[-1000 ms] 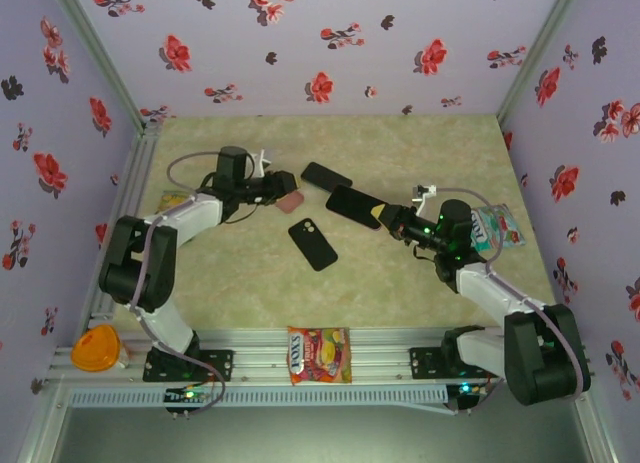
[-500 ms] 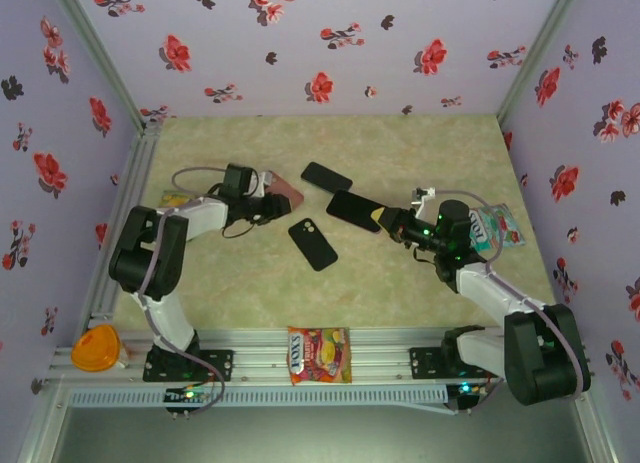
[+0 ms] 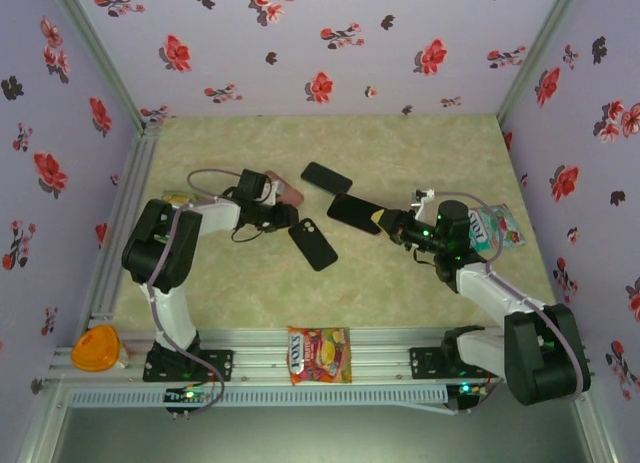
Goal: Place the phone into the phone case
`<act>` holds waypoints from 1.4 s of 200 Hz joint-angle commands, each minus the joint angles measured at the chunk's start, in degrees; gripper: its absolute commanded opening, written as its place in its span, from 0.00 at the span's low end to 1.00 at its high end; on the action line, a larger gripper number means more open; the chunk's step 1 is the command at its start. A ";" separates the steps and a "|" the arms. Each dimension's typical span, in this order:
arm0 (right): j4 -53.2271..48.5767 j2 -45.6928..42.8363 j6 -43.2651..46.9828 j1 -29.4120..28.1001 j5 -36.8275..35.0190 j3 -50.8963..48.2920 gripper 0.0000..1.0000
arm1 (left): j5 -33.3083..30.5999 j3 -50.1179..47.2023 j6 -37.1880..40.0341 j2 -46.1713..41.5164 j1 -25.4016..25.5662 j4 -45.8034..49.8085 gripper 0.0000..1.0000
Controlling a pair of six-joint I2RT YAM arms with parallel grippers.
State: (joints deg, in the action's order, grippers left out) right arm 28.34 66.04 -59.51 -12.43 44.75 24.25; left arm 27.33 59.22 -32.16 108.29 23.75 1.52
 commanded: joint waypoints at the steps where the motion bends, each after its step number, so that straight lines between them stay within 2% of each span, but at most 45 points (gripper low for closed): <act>1: 2.29 -1.66 1.56 -0.44 -0.37 0.01 0.00 | -1.19 0.50 1.84 0.80 0.41 1.34 0.36; 115: -0.01 -2.81 2.73 -0.49 -0.63 -0.27 0.00 | -1.32 -10.66 -2.97 -6.36 4.13 -4.27 0.36; 206: -6.74 -4.14 5.79 -0.83 -0.22 -0.59 0.00 | -2.50 -14.48 -4.37 -16.25 6.73 -1.58 0.36; 247: -12.07 -4.65 7.98 -6.69 -3.69 -0.41 0.00 | -5.49 -14.50 -4.29 -18.91 6.19 -0.03 0.36; 280: -6.42 -3.70 3.10 -11.98 -9.70 -3.53 0.00 | -5.63 -13.72 -4.45 -16.64 4.55 -2.73 0.35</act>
State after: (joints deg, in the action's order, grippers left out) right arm 16.60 62.78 -53.89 -21.43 39.99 22.87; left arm 22.92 45.45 -36.07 90.41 29.54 -0.67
